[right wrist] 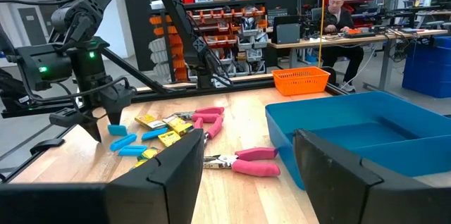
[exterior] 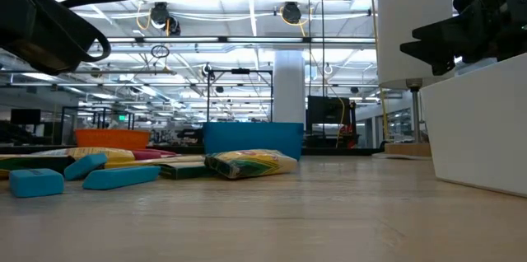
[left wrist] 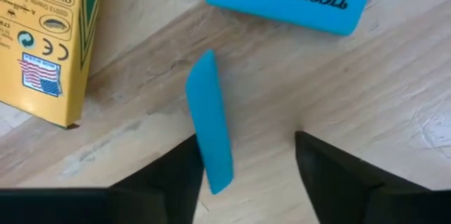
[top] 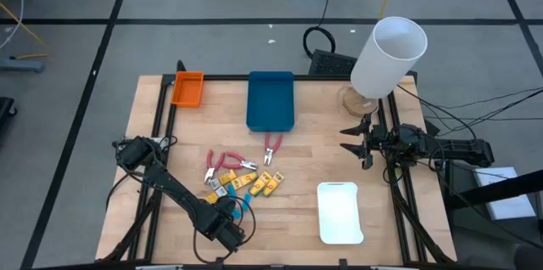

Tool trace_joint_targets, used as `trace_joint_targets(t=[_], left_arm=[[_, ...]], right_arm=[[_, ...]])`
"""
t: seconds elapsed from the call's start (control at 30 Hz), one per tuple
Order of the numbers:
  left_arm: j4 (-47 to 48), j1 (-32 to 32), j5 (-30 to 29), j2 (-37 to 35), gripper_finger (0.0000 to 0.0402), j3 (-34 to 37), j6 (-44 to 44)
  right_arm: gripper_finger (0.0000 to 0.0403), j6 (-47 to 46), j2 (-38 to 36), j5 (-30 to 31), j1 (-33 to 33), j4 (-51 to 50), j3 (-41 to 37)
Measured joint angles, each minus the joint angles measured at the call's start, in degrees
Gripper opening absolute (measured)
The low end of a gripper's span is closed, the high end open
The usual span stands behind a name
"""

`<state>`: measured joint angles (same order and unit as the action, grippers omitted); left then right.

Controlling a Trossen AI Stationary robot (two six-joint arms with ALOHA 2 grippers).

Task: Pick & Place School Supplies
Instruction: Put the blue eraser into the white bin

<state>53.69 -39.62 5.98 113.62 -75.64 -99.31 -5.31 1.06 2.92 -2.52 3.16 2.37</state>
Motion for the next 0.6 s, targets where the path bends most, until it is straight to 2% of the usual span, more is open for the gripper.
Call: trace_joint_targets(t=[0.27, 0.6], left_arm=[[-0.17, -0.01, 0.02, 0.0, 0.0145, 0.02, 0.91], [-0.15, 0.0, 0.04, 0.0, 0.0093, 0.04, 2.12]], right_arm=[[0.021, 0.0, 0.0, 0.0, 0.0, 0.02, 0.0], [0.021, 0.0, 0.0, -0.01, 0.0, 0.02, -0.01]])
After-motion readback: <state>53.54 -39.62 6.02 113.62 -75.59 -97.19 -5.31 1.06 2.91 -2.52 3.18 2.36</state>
